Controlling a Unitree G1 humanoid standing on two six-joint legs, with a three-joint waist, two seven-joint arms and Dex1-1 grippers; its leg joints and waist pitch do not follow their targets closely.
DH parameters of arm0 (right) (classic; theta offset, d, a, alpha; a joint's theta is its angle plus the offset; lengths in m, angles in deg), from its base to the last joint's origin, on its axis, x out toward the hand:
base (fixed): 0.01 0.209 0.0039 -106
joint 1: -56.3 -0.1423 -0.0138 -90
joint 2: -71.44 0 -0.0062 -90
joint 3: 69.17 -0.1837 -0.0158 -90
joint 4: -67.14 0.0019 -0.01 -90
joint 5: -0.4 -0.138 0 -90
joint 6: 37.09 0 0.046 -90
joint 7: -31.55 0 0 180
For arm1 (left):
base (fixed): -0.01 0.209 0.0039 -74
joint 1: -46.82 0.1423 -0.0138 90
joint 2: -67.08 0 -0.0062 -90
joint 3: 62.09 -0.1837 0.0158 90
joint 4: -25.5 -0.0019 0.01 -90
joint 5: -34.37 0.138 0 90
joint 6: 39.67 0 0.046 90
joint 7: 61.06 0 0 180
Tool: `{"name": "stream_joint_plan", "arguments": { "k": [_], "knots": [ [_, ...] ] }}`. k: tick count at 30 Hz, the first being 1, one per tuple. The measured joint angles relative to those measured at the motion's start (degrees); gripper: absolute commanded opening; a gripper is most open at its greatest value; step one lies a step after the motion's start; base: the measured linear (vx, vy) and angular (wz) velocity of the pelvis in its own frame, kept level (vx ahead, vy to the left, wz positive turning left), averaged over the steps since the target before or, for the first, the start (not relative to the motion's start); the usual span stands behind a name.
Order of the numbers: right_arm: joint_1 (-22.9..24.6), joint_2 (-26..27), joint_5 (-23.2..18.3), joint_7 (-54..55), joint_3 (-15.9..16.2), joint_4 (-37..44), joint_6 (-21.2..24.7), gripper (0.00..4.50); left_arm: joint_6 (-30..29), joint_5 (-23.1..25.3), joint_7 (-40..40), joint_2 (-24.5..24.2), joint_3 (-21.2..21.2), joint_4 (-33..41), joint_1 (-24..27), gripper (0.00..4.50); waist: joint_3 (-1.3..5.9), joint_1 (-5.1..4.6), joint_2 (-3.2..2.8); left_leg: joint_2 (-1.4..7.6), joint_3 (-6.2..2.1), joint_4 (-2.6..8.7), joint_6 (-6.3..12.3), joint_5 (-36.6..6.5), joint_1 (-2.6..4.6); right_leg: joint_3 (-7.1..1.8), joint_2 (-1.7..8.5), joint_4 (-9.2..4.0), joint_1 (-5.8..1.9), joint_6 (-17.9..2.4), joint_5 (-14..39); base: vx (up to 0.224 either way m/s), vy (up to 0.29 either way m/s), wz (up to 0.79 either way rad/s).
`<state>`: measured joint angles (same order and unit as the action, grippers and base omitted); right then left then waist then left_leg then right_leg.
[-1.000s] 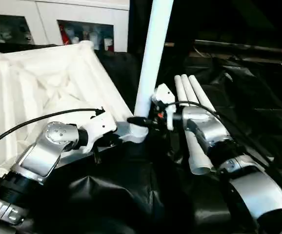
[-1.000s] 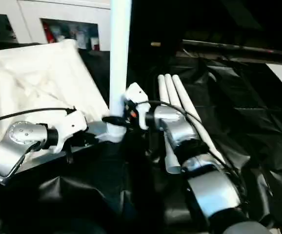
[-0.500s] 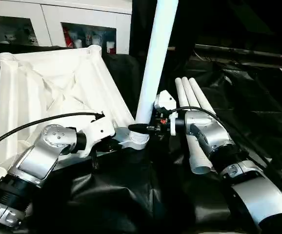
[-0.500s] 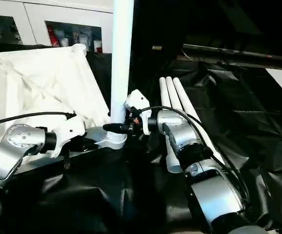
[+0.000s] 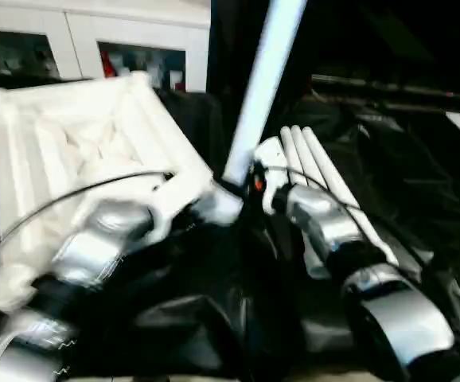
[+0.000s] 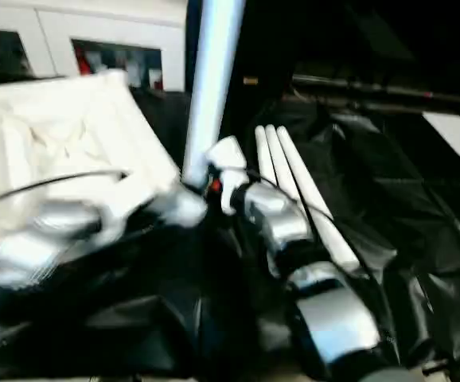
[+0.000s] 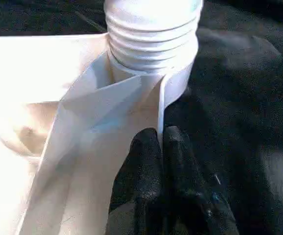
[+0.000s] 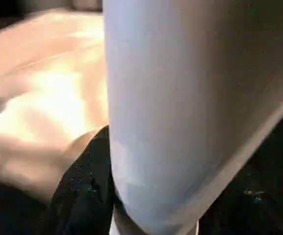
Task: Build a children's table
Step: Insert table leg to table base
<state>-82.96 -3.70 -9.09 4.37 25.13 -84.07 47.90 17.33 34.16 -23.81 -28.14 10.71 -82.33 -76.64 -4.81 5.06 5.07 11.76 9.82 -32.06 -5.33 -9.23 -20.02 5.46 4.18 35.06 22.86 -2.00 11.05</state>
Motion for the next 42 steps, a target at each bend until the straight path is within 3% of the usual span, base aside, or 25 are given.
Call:
{"name": "stream_joint_plan", "arguments": {
  "k": [4,6,11,19,40,41,42],
  "knots": [
    [-1.97,2.6,-0.11,11.72,-2.03,-2.47,1.02,1.9,-2.66,0.53,-7.37,6.24,0.81,-2.8,-1.67,0.0,-0.01,0.09,-0.13,-0.01,-0.03,0.05,0.0,0.0,0.07,0.04,0.01,-0.06,-0.02,0.06,0.02,0.0,0.0,0.0],
    [-3.66,4.08,0.36,17.59,-2.53,-3.87,2.96,1.9,-4.44,3.09,-10.46,9.28,0.44,-3.39,-2.43,0.0,0.09,0.17,-0.08,-0.02,-0.09,0.12,0.0,0.0,0.09,0.1,0.01,-0.08,-0.06,0.08,0.03,0.0,0.0,0.0],
    [-4.77,5.54,1.16,23.04,-3.07,-5.12,4.48,1.89,-7.83,4.41,-13.94,12.4,-0.1,-2.67,-2.49,0.0,0.27,0.25,0.08,-0.04,-0.21,0.11,0.01,-0.01,0.03,0.27,0.05,-0.41,-0.2,0.17,0.08,0.0,0.0,0.0],
    [-5.25,5.89,1.94,23.39,-3.92,-5.95,4.48,1.89,-8.55,3.93,-14.97,12.34,0.22,-2.69,-2.49,0.0,0.26,0.0,0.07,-0.07,-0.27,0.24,0.03,-0.02,0.01,0.45,0.05,-1.96,-0.67,0.17,0.07,0.0,0.0,0.0],
    [-5.92,6.58,3.5,22.79,-5.06,-6.45,4.48,1.89,-8.98,3.82,-14.13,11.48,0.37,-2.07,-2.48,0.0,0.27,-0.01,-0.01,-0.14,-0.25,0.41,0.04,-0.03,0.07,0.45,0.11,-2.0,-0.49,0.19,0.06,0.0,0.0,0.0],
    [-5.94,6.58,3.5,22.52,-5.21,-6.45,4.48,2.45,-8.98,3.82,-13.99,11.39,0.37,-2.03,-2.48,0.0,0.26,-0.01,-0.02,-0.14,-0.25,0.41,0.04,-0.03,0.07,0.46,0.11,-2.0,-0.48,0.19,0.06,0.0,0.0,0.0],
    [-5.96,6.55,3.57,22.26,-5.3,-6.52,4.57,2.59,-8.98,3.82,-13.86,11.31,0.37,-1.99,-2.48,0.0,0.26,-0.01,-0.02,-0.14,-0.25,0.41,0.04,-0.03,0.06,0.46,0.11,-2.0,-0.47,0.19,0.06,0.0,0.0,0.0]
  ]
}}
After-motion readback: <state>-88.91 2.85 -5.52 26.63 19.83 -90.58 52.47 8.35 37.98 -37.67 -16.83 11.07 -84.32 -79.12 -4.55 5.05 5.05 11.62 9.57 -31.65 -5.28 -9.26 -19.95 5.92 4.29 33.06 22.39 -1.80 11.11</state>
